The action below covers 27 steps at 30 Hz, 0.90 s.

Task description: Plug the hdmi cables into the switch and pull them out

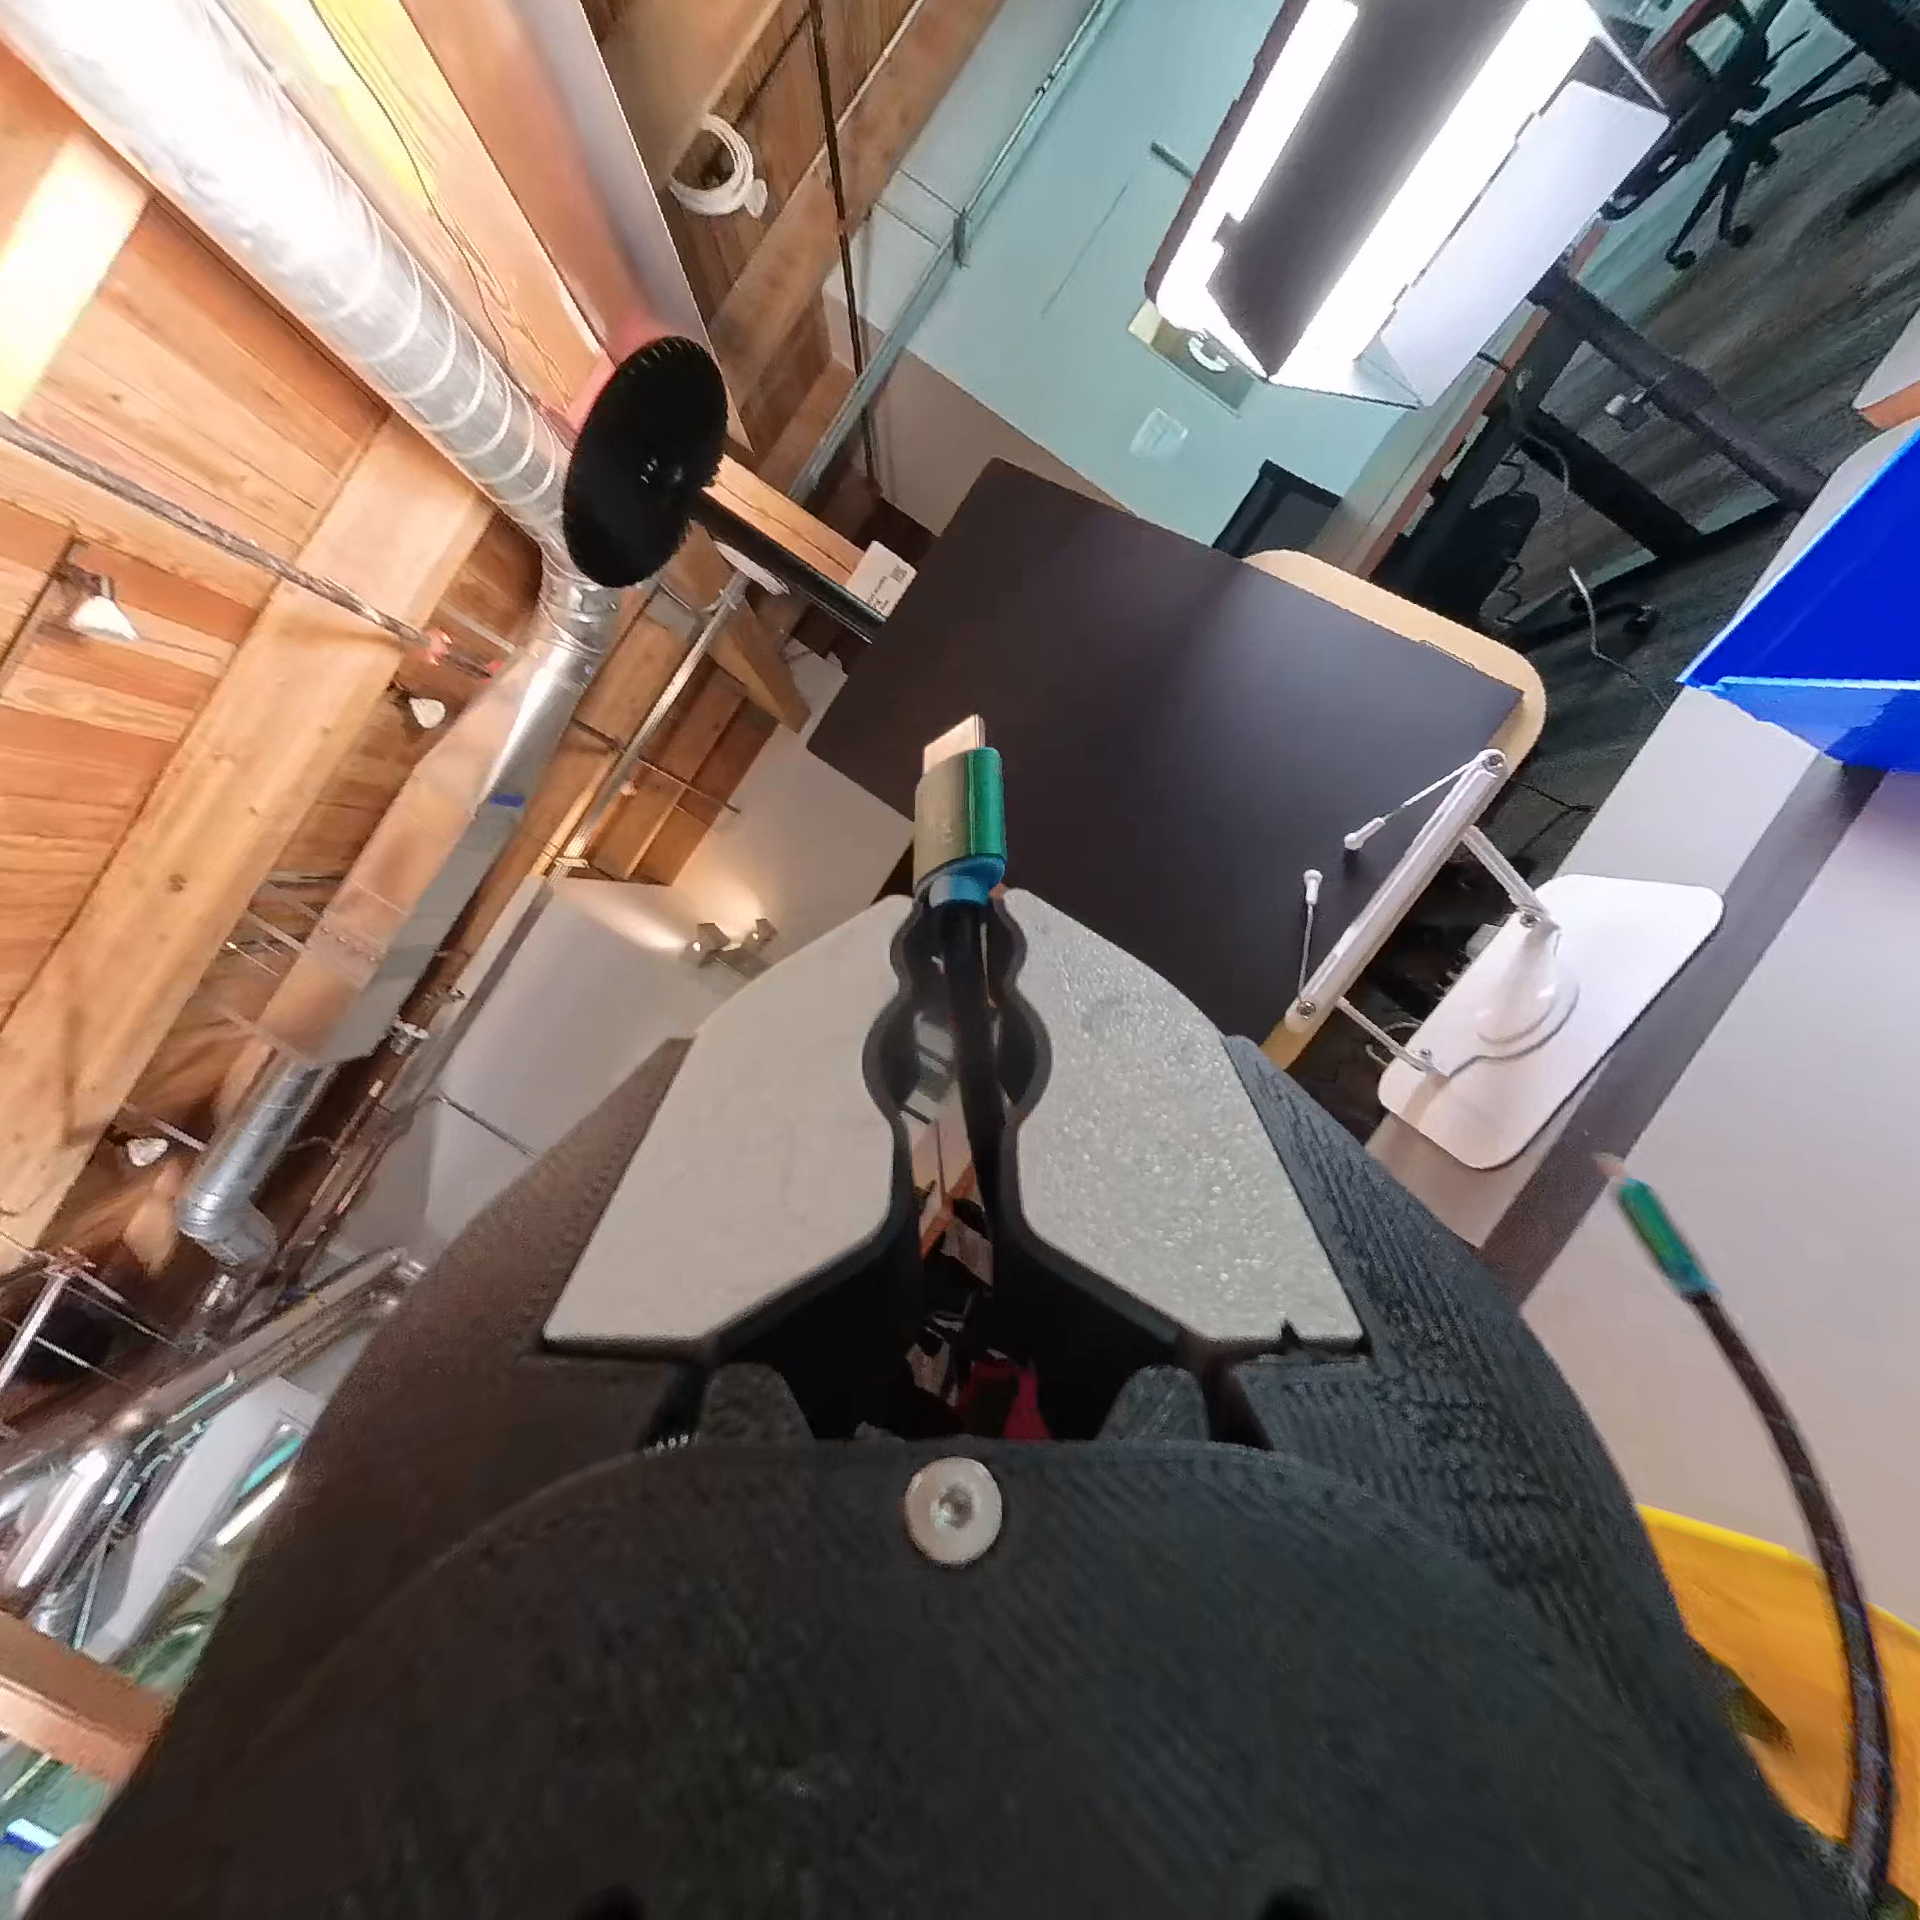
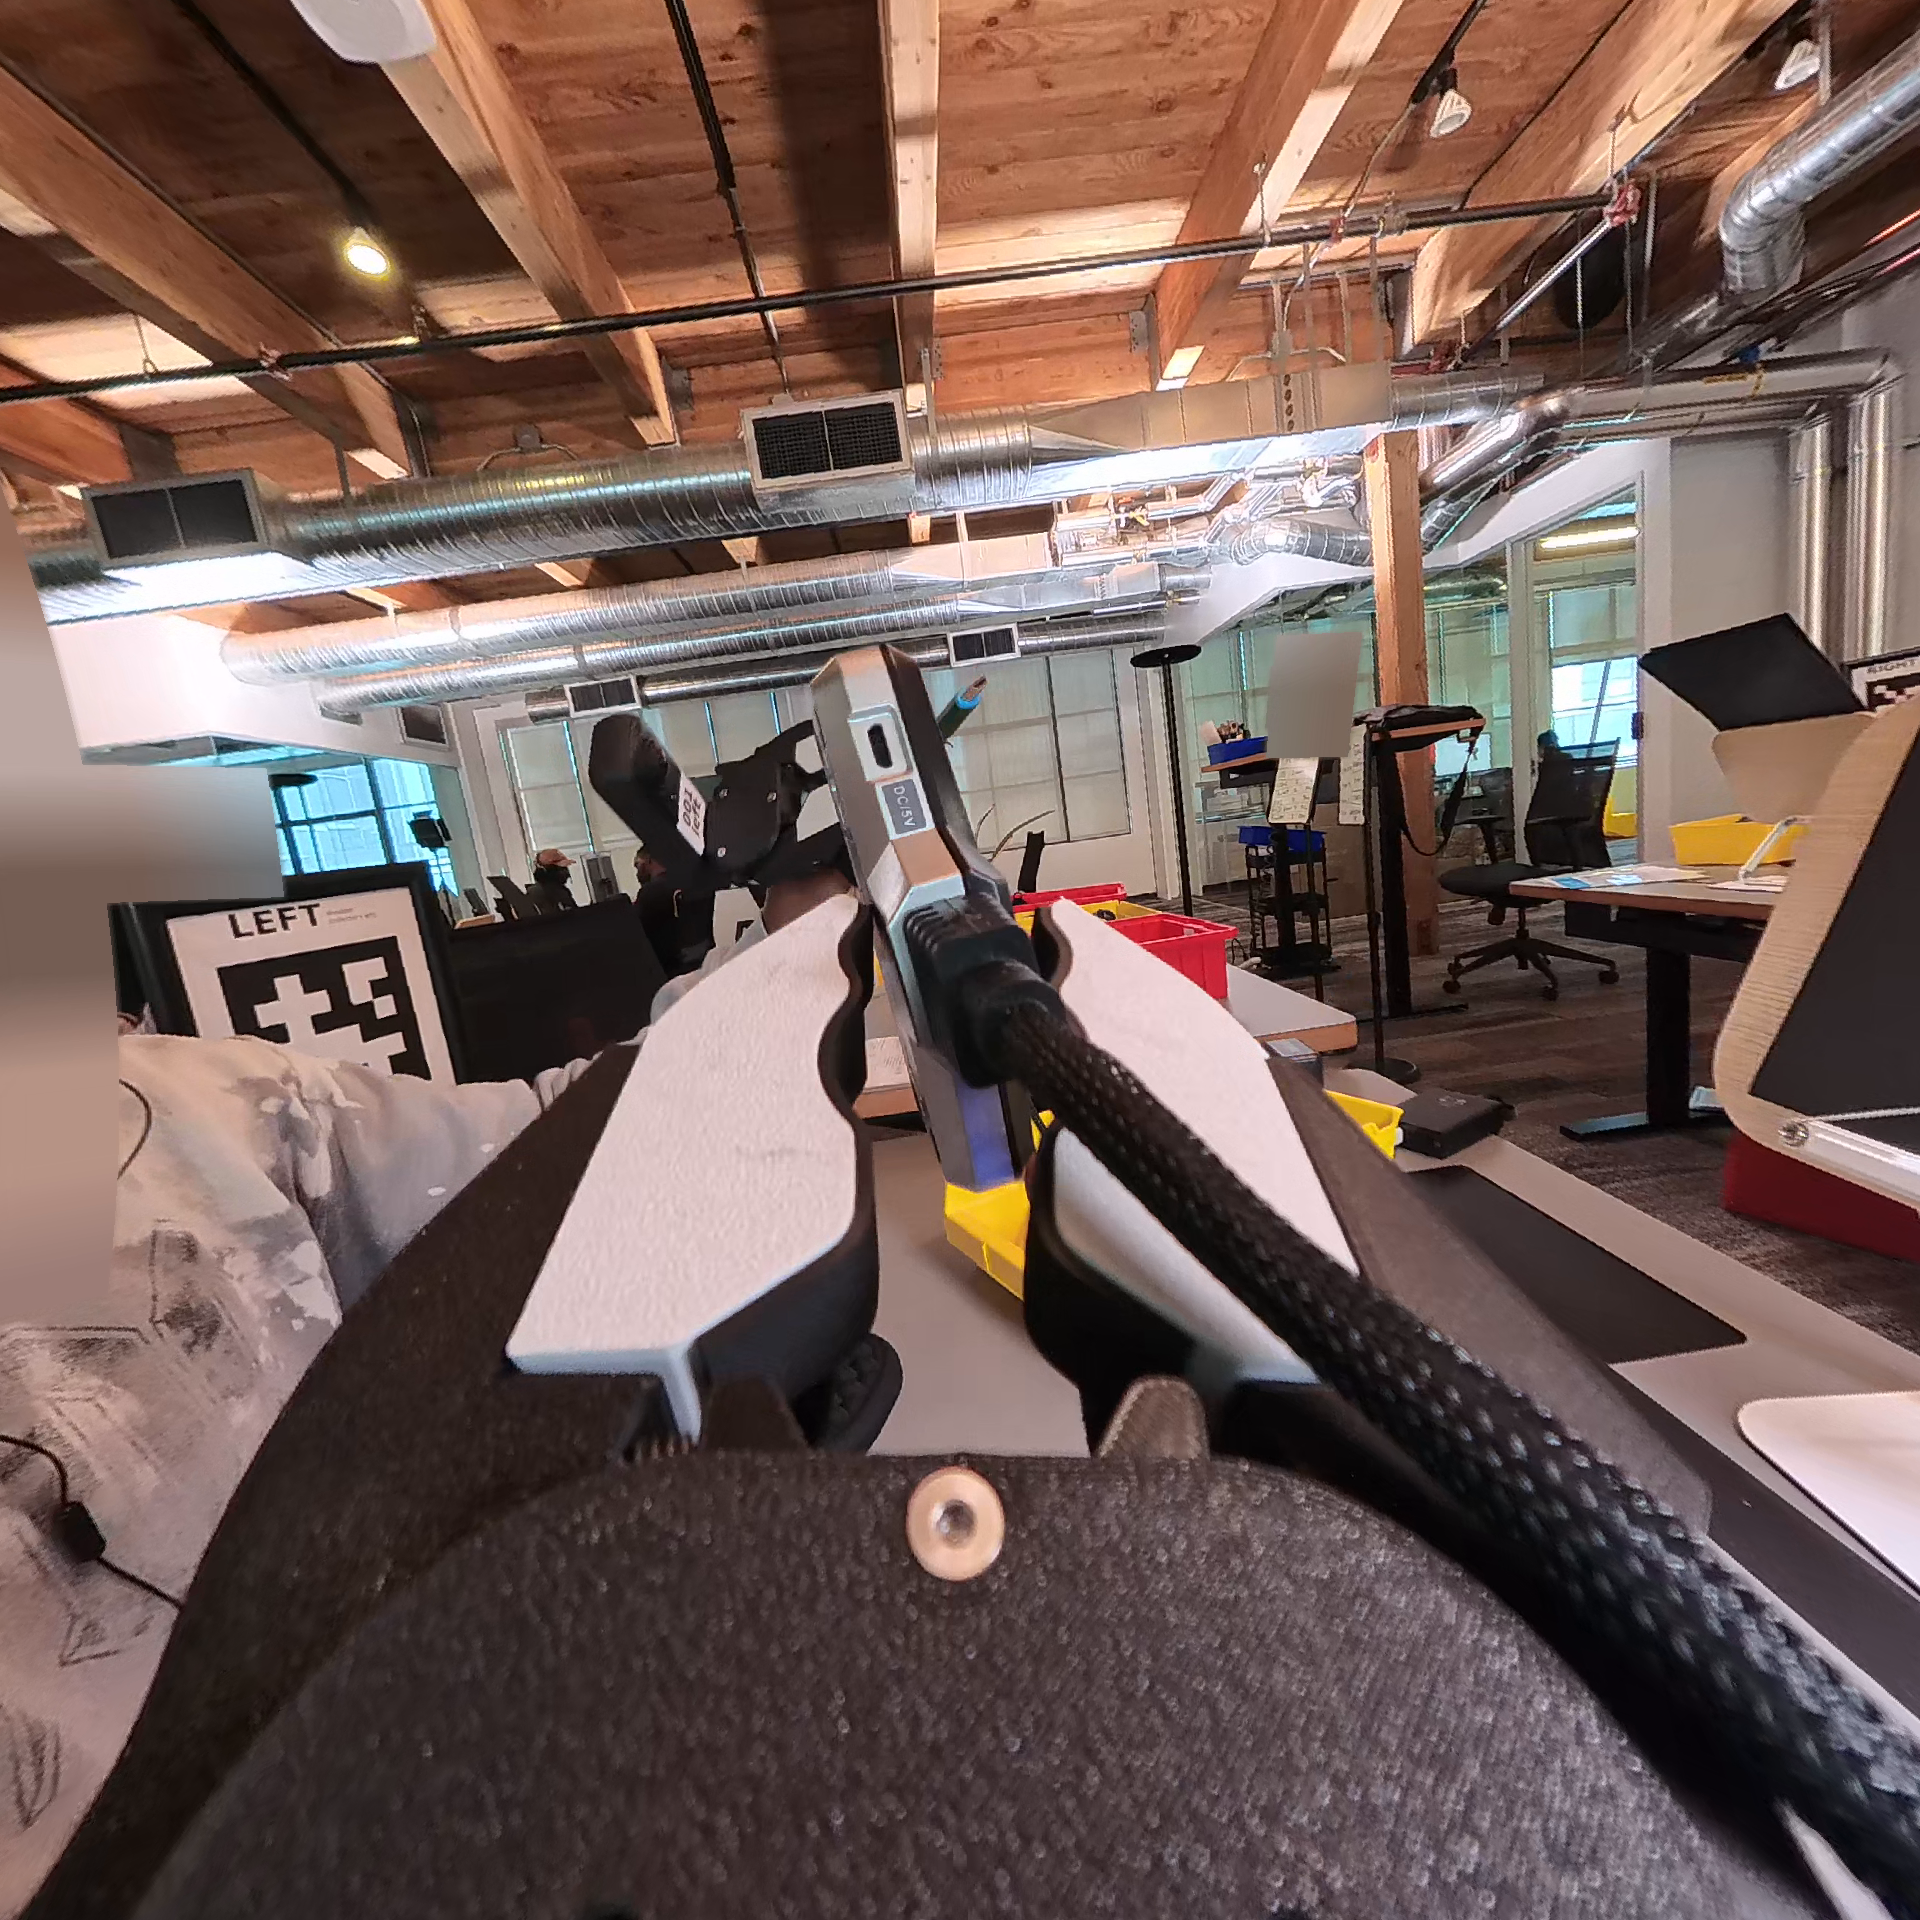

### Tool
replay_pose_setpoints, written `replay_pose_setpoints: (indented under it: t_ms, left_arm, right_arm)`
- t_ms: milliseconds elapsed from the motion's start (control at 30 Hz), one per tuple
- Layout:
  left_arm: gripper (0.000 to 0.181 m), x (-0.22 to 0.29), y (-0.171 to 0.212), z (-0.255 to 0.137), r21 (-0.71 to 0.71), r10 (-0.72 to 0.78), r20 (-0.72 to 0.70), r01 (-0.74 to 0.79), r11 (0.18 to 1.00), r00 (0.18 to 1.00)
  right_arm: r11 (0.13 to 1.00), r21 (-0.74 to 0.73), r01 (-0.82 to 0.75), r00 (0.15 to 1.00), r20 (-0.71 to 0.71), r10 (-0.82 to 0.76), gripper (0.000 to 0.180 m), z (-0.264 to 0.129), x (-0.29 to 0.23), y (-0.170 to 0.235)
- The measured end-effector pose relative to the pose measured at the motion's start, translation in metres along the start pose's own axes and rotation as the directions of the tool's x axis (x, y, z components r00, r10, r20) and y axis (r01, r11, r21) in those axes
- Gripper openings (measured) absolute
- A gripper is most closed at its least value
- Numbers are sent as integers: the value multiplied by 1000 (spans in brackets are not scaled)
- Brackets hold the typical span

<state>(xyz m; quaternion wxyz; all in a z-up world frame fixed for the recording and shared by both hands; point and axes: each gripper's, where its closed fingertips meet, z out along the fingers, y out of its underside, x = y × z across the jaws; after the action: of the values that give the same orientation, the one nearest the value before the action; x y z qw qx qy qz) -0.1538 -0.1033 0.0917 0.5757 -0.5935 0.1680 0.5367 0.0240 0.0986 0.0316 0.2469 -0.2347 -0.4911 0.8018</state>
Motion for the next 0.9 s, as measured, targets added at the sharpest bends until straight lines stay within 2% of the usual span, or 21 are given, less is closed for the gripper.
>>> replay_pose_setpoints:
  t_ms: [100,200,233,300,400,500,633,700,767,900]
  left_arm:
    - [10,0,-4,-5,20,-64,-47,65,998,997]
    - [11,6,-14,-9,52,-269,-204,285,957,941]
    - [10,14,-17,-9,27,-367,-303,392,919,880]
    - [11,31,-29,-12,-14,-517,-484,585,811,706]
    - [11,69,-42,-17,-168,-628,-682,755,633,375]
    - [11,118,-53,-22,-341,-640,-766,806,483,59]
    - [10,178,-64,-25,-538,-585,-756,788,299,-294]
    - [11,201,-66,-25,-606,-554,-726,761,233,-408]
    - [11,220,-63,-24,-659,-542,-688,729,187,-482]
    - [11,242,-52,-22,-709,-540,-642,689,147,-545]
  right_arm:
    - [1000,-11,6,1000,0,-6,28,2,-1,2]
    - [1000,-20,9,1000,4,-9,28,4,-2,3]
    - [1000,-23,11,1000,4,-11,28,4,-3,4]
    - [999,-34,18,1000,9,-18,28,6,-3,7]
    - [997,-56,46,998,46,-44,28,9,-8,13]
    - [992,-79,101,991,99,-93,28,13,-15,23]
    - [981,-129,146,978,167,-123,28,16,-20,43]
    - [976,-147,161,975,180,-133,28,18,-19,52]
    - [972,-169,162,972,196,-128,28,18,-18,60]
    - [957,-228,178,970,203,-132,28,18,-11,79]
